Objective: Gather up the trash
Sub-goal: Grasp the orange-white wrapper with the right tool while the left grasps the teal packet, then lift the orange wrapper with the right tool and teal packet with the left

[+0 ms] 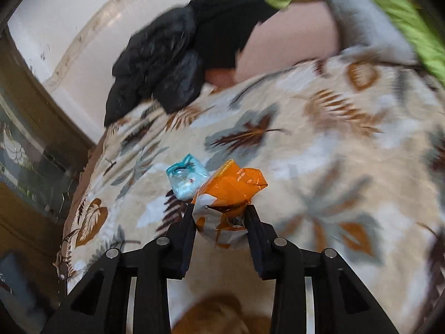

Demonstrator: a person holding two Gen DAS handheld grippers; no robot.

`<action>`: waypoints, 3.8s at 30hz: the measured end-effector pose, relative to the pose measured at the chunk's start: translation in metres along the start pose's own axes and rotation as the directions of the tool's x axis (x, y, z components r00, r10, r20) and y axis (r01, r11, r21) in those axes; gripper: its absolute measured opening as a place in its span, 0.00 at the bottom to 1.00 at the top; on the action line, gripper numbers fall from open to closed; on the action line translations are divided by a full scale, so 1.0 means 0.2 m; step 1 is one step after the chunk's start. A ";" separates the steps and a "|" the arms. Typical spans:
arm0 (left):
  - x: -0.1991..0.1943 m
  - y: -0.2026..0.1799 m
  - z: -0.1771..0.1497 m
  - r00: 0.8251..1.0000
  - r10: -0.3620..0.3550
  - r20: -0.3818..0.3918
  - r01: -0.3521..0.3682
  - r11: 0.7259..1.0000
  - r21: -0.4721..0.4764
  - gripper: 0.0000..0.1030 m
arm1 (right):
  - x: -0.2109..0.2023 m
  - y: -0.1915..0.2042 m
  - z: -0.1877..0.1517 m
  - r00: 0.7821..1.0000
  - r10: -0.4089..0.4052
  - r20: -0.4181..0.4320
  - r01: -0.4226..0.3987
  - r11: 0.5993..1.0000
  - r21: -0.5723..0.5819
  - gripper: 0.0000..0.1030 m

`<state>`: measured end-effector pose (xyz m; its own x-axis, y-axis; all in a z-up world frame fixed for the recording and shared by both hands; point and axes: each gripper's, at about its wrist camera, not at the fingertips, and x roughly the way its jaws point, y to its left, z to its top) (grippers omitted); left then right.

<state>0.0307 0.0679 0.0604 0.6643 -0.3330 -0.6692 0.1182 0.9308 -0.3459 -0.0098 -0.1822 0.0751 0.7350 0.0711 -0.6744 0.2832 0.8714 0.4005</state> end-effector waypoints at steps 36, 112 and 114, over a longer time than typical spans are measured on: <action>0.43 -0.32 0.04 0.980 0.089 -0.180 -0.069 0.991 0.115 0.28 | -0.21 -0.26 0.00 0.972 -0.098 0.215 0.096 0.995 0.020 0.36; -0.35 -0.38 -0.55 0.998 0.047 0.052 -0.064 0.908 0.414 0.28 | -0.56 -0.17 -0.47 0.996 0.051 0.071 -0.033 0.971 -0.236 0.36; -0.35 -0.38 -0.55 0.998 0.044 0.054 -0.063 0.906 0.419 0.28 | -0.56 -0.18 -0.47 0.996 0.048 0.073 -0.030 0.972 -0.233 0.36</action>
<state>-0.1064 0.0032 0.0613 0.7079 -0.2832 -0.6471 0.3750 0.9270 0.0046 -0.1607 -0.1751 0.0776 0.7905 0.0777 -0.6075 0.1095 0.9580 0.2651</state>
